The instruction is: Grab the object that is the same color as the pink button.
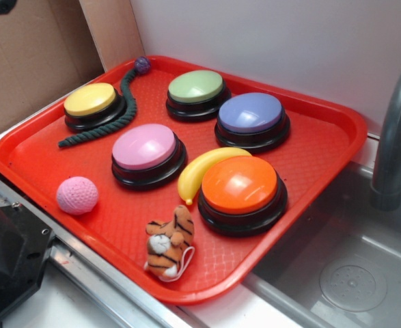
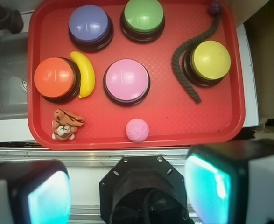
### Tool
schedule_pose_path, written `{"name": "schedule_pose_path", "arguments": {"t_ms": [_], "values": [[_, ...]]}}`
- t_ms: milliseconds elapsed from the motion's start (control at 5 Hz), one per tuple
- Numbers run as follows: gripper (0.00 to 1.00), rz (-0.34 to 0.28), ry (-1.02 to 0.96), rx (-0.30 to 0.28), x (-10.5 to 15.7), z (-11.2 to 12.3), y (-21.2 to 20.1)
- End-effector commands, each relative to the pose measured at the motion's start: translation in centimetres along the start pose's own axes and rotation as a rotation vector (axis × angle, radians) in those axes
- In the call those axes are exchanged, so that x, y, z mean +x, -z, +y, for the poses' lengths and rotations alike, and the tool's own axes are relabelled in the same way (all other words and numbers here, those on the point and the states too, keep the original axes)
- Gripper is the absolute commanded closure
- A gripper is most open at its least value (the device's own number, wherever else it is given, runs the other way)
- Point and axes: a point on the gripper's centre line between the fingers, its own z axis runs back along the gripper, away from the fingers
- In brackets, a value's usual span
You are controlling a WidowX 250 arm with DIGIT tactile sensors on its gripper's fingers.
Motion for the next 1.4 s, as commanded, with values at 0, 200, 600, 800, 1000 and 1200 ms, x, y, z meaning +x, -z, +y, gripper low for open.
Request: {"name": "schedule_pose_path", "arguments": {"t_ms": [0,200,600,800,1000,1200], "values": [[0.0,0.0,0.0,0.0,0.0,0.0,0.0],[0.0,0.001,0.036,-0.065,0.3,1.7,2.7],[0.0,0.023,0.021,0.013,1.3,1.8,9.6],[0.0,0.039,0.051,-0.017,2.0,1.3,13.4],[0.0,0.086,0.106,-0.024,2.2,1.0,17.1],[0.0,0.127,0.112,-0.012,1.9,1.5,19.7]]}}
